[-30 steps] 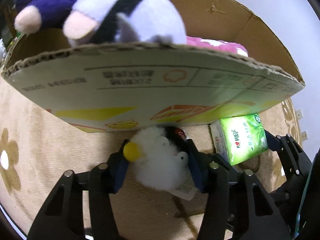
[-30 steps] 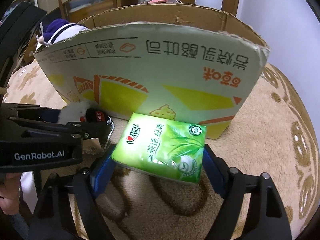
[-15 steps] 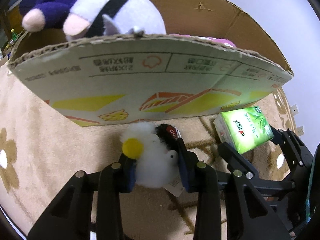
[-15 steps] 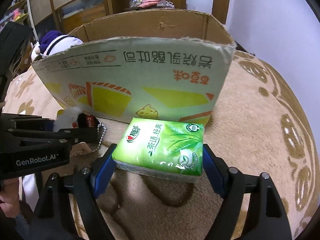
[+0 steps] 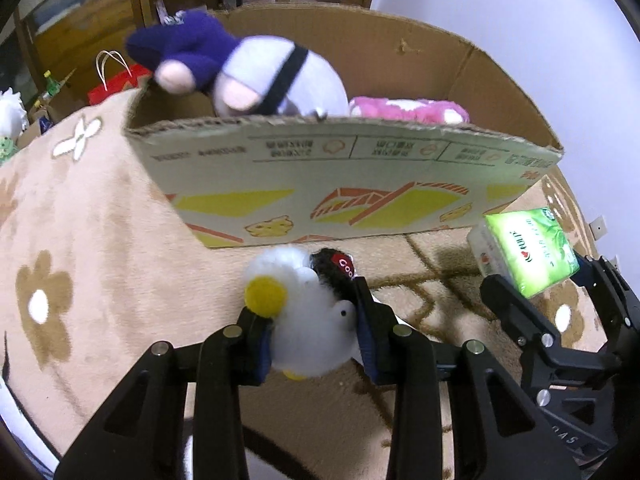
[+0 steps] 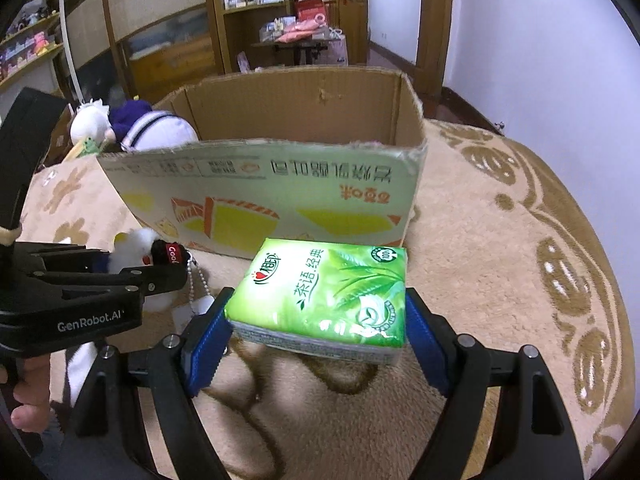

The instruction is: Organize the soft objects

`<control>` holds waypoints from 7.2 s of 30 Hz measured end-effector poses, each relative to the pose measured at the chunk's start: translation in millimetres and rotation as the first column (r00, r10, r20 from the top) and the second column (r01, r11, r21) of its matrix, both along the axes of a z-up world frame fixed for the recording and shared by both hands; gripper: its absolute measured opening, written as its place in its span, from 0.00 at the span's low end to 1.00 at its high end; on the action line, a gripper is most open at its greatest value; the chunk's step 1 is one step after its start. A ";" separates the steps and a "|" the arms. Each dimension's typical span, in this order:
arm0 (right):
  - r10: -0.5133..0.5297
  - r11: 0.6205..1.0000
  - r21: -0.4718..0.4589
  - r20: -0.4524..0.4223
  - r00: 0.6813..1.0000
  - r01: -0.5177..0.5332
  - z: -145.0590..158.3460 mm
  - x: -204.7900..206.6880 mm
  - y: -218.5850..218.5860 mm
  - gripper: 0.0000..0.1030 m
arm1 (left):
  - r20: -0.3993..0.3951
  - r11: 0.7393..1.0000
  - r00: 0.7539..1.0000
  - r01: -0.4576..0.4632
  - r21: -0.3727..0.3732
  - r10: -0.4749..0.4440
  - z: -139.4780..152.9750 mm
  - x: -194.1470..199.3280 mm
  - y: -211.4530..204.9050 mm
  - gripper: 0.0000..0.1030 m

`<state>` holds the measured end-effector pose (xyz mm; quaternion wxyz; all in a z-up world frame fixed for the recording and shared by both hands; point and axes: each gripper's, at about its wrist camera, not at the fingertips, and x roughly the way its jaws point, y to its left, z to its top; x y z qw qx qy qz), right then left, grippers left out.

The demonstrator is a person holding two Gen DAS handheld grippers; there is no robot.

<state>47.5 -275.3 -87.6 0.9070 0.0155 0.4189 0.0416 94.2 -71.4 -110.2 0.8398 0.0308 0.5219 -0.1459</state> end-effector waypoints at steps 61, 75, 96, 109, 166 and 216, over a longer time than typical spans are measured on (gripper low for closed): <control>0.015 0.995 -0.094 0.400 0.916 0.025 109.5 33.4 11.4 0.82 | 0.566 0.999 0.824 -0.002 -0.040 0.025 142.2 30.1 -1.3 0.33; 0.002 0.998 -0.063 0.378 0.926 0.024 97.5 49.2 1.2 0.82 | 0.439 1.000 0.898 -0.007 -0.021 0.015 104.6 53.5 -3.1 0.35; 0.007 1.000 -0.018 0.279 0.960 -0.002 69.9 65.3 -5.7 0.89 | 0.399 0.998 0.915 -0.056 0.007 0.049 91.3 53.3 4.7 0.74; -0.036 0.999 -0.020 0.310 0.950 0.045 93.3 32.0 -8.0 1.00 | 0.444 0.996 0.893 -0.092 0.017 0.074 111.4 6.9 16.1 0.94; -0.133 0.986 -0.031 0.423 0.896 0.161 142.6 -100.7 -23.1 1.00 | 0.566 0.988 0.817 -0.154 0.029 0.110 135.9 -127.5 60.6 0.98; -0.157 0.984 -0.019 0.399 0.903 0.179 127.4 -92.6 -32.3 1.00 | 0.573 0.984 0.812 -0.168 0.057 0.105 135.1 -120.9 60.7 0.98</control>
